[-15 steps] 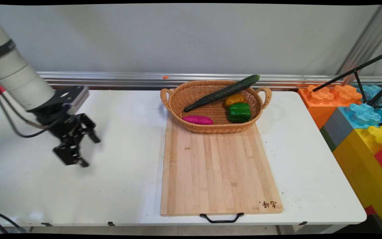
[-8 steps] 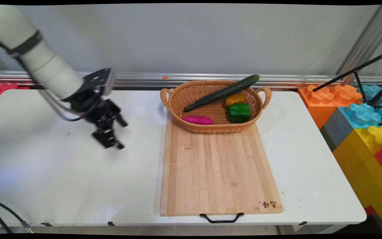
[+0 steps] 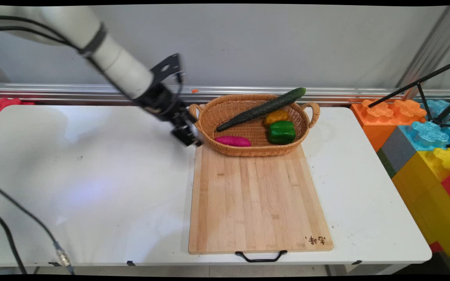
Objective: Pick up the cucumber from the vegetable basket
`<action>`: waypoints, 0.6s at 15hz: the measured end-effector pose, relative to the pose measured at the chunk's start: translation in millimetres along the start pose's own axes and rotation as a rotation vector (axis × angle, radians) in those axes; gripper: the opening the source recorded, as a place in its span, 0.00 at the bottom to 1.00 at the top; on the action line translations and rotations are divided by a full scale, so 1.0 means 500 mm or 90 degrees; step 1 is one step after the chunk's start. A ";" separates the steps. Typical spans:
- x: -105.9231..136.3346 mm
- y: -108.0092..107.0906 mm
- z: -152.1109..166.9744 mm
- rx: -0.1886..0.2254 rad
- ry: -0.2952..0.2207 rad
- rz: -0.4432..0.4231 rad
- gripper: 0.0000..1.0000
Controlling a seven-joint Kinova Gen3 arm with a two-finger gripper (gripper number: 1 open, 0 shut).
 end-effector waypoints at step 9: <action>0.158 -0.069 0.149 0.101 0.051 0.008 1.00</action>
